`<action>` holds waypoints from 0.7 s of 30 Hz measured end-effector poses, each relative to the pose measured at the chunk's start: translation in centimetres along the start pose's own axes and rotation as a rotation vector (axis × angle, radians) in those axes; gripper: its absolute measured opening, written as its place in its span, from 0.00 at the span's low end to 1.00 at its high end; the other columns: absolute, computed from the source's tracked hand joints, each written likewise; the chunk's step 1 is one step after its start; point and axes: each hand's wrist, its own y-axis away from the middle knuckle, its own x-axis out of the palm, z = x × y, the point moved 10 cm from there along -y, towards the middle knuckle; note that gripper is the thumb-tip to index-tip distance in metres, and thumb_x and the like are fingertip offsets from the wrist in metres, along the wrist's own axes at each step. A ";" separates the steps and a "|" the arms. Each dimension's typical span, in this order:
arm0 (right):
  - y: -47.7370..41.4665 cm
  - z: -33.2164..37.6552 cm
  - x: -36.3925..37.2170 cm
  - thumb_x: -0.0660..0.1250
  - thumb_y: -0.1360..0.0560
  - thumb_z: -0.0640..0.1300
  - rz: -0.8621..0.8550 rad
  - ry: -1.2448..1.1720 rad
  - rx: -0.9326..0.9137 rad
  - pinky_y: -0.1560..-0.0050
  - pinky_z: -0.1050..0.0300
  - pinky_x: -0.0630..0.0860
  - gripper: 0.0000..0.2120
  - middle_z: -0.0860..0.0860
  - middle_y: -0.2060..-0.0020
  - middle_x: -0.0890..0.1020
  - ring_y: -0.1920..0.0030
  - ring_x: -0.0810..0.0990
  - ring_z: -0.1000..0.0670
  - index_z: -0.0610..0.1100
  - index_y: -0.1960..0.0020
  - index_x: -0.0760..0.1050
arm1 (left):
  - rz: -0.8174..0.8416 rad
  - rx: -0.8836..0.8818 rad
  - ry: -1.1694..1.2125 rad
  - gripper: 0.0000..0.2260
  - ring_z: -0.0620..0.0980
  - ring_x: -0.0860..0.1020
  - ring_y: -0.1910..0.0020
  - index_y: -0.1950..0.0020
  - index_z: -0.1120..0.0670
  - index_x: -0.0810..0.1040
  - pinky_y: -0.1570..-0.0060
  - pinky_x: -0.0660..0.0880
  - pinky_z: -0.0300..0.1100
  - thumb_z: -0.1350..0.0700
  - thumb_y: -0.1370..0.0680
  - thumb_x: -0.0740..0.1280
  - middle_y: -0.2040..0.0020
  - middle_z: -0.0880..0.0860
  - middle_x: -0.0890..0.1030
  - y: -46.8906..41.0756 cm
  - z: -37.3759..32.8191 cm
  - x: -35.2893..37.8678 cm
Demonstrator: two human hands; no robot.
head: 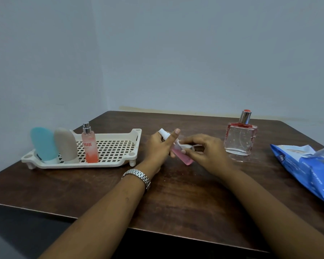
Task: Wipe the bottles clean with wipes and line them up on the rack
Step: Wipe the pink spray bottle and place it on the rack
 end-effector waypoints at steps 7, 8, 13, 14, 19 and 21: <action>-0.1 -0.6 0.9 0.75 0.33 0.38 0.146 0.069 0.049 0.60 0.75 0.70 0.10 0.61 0.59 0.74 0.59 0.75 0.60 0.46 0.53 0.83 | -0.047 -0.073 -0.054 0.22 0.41 0.73 0.80 0.61 0.58 0.78 0.72 0.67 0.36 0.39 0.25 0.66 0.79 0.49 0.75 -0.2 1.1 -0.6; -0.1 -0.7 0.9 0.75 0.33 0.38 0.160 0.066 0.063 0.60 0.74 0.71 0.09 0.61 0.59 0.75 0.59 0.76 0.59 0.47 0.54 0.83 | -0.048 -0.080 -0.060 0.21 0.41 0.73 0.80 0.62 0.57 0.78 0.72 0.66 0.36 0.38 0.25 0.66 0.80 0.49 0.75 -0.2 1.1 -0.7; 0.0 -2.1 0.3 0.74 0.31 0.38 0.124 0.042 0.120 0.58 0.68 0.73 0.10 0.56 0.58 0.79 0.55 0.77 0.58 0.52 0.56 0.82 | 0.061 -0.128 0.035 0.21 0.42 0.76 0.77 0.52 0.59 0.77 0.74 0.68 0.33 0.40 0.23 0.63 0.73 0.49 0.79 0.0 1.2 0.3; 0.0 -2.7 0.1 0.73 0.31 0.38 0.100 0.035 0.148 0.58 0.68 0.72 0.10 0.55 0.57 0.80 0.55 0.77 0.57 0.52 0.55 0.82 | 0.109 -0.137 0.083 0.18 0.44 0.77 0.75 0.50 0.58 0.75 0.74 0.68 0.33 0.42 0.21 0.62 0.68 0.50 0.81 0.1 1.1 0.9; 0.2 -5.2 -0.6 0.71 0.29 0.35 0.024 -0.029 0.276 0.62 0.71 0.72 0.10 0.53 0.57 0.82 0.58 0.78 0.59 0.49 0.54 0.79 | 0.274 -0.120 0.128 0.07 0.47 0.79 0.73 0.45 0.56 0.73 0.74 0.68 0.35 0.57 0.18 0.58 0.52 0.56 0.82 0.6 0.6 2.8; 0.2 -5.4 -0.7 0.71 0.29 0.35 -0.001 -0.071 0.294 0.60 0.70 0.74 0.10 0.53 0.57 0.82 0.58 0.79 0.58 0.49 0.54 0.79 | 0.277 -0.088 0.091 0.05 0.48 0.80 0.73 0.46 0.55 0.74 0.75 0.67 0.35 0.58 0.19 0.59 0.51 0.55 0.83 0.6 0.4 2.7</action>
